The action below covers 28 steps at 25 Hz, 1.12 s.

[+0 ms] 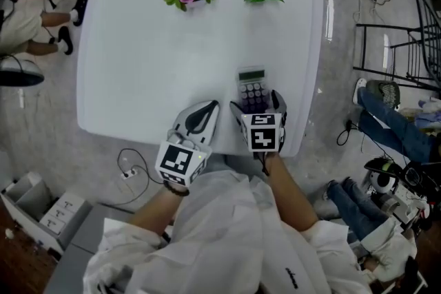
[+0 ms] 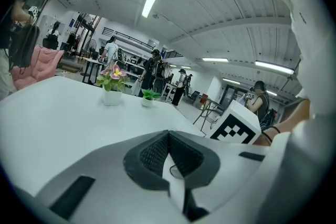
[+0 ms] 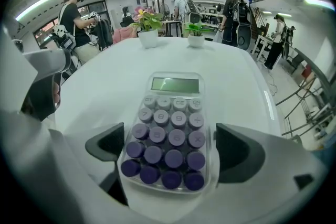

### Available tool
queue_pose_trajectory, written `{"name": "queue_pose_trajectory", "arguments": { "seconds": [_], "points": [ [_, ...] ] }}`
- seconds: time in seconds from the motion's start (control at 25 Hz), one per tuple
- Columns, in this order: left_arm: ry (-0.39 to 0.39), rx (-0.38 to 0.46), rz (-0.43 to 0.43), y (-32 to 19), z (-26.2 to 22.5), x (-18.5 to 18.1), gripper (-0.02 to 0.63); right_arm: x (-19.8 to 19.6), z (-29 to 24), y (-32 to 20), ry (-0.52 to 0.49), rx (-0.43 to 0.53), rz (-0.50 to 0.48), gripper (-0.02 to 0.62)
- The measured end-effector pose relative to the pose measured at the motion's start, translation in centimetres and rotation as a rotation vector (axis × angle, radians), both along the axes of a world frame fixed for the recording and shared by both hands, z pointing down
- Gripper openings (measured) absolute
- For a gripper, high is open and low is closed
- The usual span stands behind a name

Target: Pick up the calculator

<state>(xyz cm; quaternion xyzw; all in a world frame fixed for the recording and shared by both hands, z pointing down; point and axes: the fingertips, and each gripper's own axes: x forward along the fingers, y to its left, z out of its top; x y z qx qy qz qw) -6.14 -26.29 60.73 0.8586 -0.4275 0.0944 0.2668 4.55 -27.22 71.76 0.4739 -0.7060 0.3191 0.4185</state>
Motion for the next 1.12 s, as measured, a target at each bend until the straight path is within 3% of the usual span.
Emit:
{"name": "queue_pose_trajectory", "arguments": {
  "seconds": [0.12,0.44,1.12],
  "points": [
    [0.001,0.004,-0.003,0.2,-0.5,0.0,0.017,-0.2,-0.3,0.2,0.001,0.000,-0.011,0.508],
    [-0.007,0.034,-0.011,0.2,-2.2,-0.1,0.017,0.2,-0.6,0.1,-0.020,0.000,-0.013,0.500],
    [-0.010,0.069,-0.001,0.0,-4.3,1.3,0.016,2.0,-5.8,-0.9,-0.113,0.169,0.038,0.495]
  ]
}}
